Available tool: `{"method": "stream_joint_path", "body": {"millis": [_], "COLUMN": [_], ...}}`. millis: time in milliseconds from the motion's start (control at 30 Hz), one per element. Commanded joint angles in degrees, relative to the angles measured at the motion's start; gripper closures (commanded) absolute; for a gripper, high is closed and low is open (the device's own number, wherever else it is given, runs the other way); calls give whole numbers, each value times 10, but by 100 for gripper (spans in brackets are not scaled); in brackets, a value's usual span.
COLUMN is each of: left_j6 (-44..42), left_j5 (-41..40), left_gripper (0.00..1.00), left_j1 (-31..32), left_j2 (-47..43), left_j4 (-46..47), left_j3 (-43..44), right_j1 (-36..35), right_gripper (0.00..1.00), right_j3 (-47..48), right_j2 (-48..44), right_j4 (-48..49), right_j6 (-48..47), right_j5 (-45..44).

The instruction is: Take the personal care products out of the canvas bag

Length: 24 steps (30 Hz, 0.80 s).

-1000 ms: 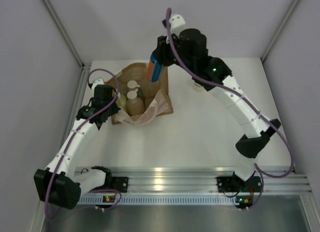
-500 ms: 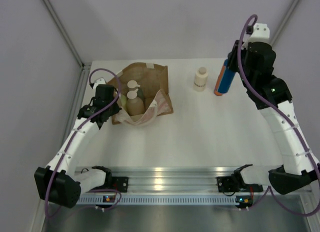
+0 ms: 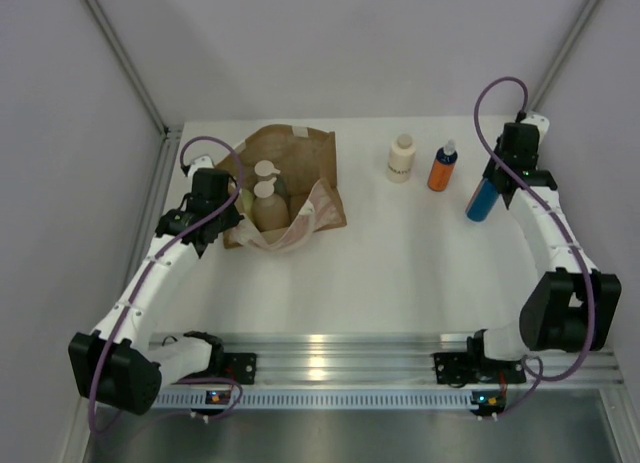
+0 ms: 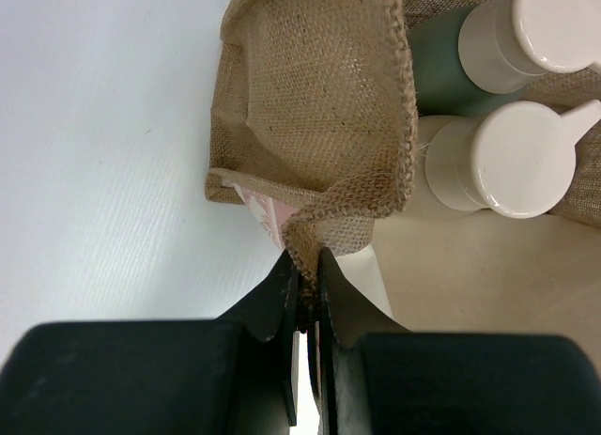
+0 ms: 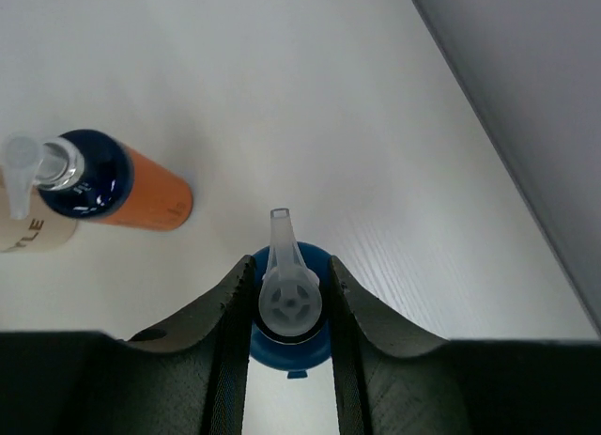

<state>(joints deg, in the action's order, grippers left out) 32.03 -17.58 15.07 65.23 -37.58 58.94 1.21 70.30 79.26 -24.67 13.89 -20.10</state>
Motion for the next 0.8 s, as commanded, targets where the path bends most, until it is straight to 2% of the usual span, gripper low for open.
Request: {"method": "stream_joint_path", "body": {"millis": [0,133,333,500,700,767], "left_j6": [-9,-13,-17,-16,-18,-18], "left_j5": [32,26,11,13,12,11], "left_gripper": [100,100,100,100,100,100], "left_j1": [8,13,14,14,14,14], "left_j2": [12,10,3,2,2,3], "left_j4": [-38,-39,-39,-38,-38,-38], "left_j3": [8,10,7,6,8,8], "right_j1": [31,45,46,46,36,26], "right_gripper": [100,100,100,100,94,87], "right_j3": [4,6,-19,-10,-19,-20], "right_j2": [28,75,69,91,112,115], "right_j4": [184,204,257,260,251,250], "right_j6": [-20,-29,-14,-20,-25,-39], "right_j5": [56,81,83,86,71,65]}}
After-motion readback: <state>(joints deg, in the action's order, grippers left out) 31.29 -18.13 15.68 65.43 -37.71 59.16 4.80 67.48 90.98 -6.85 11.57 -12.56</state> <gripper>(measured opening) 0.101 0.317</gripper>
